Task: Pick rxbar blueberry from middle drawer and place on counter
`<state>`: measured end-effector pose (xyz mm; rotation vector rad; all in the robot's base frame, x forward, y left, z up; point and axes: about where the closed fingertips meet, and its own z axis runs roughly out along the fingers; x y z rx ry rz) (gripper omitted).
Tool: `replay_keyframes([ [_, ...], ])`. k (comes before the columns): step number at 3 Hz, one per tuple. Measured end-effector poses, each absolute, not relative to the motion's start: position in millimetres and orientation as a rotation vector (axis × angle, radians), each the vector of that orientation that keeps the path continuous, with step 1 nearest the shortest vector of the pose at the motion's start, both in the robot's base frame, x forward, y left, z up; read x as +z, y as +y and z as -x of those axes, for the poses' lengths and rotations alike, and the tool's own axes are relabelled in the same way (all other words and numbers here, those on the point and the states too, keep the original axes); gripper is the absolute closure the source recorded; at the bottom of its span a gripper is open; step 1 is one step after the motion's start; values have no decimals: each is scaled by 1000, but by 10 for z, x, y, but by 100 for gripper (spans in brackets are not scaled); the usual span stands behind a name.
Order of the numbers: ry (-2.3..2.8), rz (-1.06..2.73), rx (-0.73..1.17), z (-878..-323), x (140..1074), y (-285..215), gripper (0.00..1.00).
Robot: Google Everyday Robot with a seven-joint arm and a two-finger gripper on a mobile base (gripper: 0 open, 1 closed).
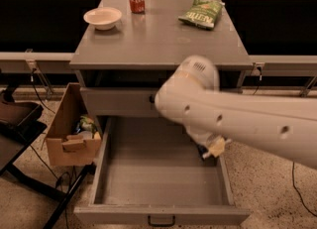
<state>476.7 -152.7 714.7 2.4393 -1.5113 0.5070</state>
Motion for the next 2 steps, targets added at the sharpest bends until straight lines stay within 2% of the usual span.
replay_keyframes([
  [1,-1655,-2448,550,-5043,8179,-1854,100],
  [2,-1709,-2539,529,-5430,8564,-1969,100],
])
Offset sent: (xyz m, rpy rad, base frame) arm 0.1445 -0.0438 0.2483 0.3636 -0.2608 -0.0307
